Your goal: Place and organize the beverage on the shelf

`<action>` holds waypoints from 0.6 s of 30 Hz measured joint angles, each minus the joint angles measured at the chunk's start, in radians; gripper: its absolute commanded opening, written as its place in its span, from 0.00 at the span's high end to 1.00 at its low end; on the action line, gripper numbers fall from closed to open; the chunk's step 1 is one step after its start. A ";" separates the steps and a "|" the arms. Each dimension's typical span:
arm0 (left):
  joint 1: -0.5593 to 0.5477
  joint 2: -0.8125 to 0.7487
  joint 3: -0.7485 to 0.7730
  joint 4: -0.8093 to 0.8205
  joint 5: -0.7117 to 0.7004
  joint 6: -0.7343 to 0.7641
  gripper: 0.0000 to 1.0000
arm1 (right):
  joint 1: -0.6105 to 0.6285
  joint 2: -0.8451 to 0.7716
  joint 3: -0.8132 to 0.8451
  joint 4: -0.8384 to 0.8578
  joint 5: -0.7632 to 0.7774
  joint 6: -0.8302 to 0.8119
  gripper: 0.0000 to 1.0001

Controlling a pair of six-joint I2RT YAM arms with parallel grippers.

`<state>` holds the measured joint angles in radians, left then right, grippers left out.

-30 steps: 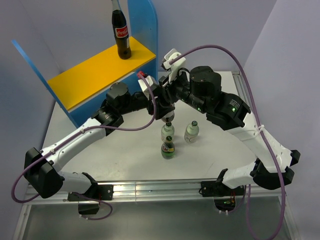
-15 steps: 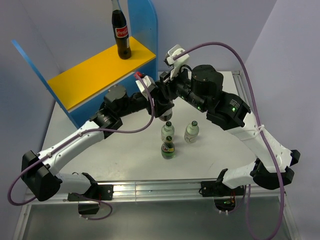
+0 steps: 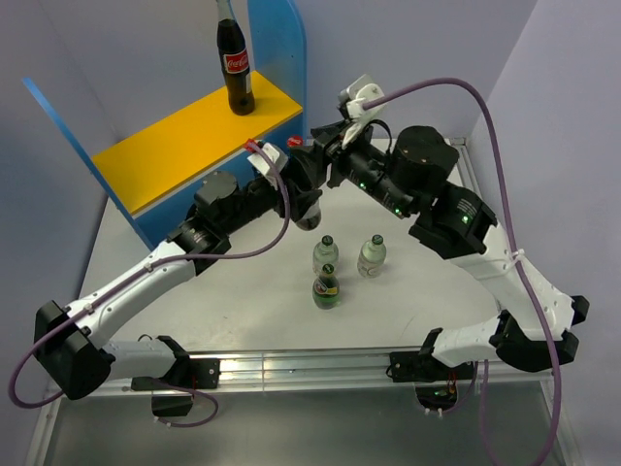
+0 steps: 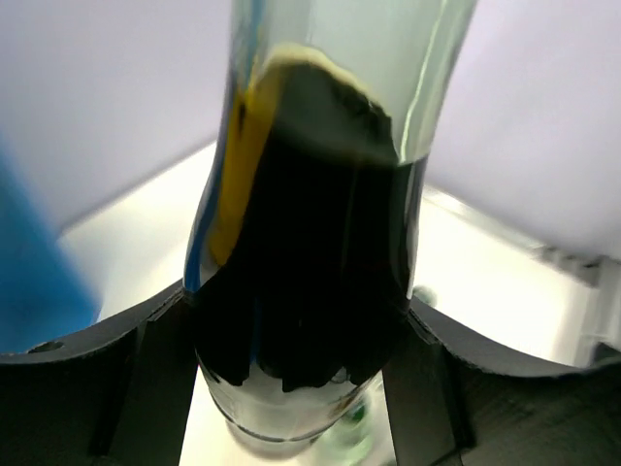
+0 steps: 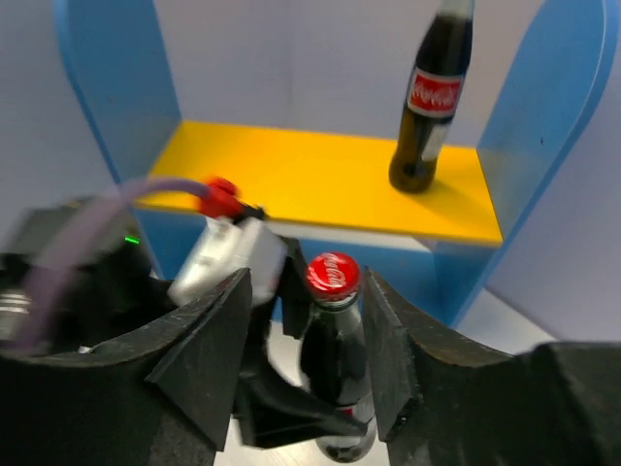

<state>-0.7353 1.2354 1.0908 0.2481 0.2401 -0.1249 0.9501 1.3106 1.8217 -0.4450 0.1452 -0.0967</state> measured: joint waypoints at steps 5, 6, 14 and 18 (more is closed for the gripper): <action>0.025 0.009 -0.034 -0.094 -0.121 -0.004 1.00 | 0.010 -0.033 0.033 0.045 -0.022 0.020 0.39; 0.026 0.009 -0.039 -0.108 -0.142 -0.005 1.00 | 0.010 -0.037 0.040 0.051 -0.023 0.022 0.39; 0.025 0.007 -0.032 -0.172 -0.291 -0.016 1.00 | 0.010 -0.116 -0.032 0.088 0.018 0.025 0.39; 0.025 0.007 0.035 -0.262 -0.415 -0.022 1.00 | 0.008 -0.171 -0.105 0.089 0.079 0.025 0.38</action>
<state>-0.7101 1.2427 1.1263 -0.0143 -0.1745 -0.1471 0.9581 1.1397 1.7172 -0.3557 0.2241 -0.0715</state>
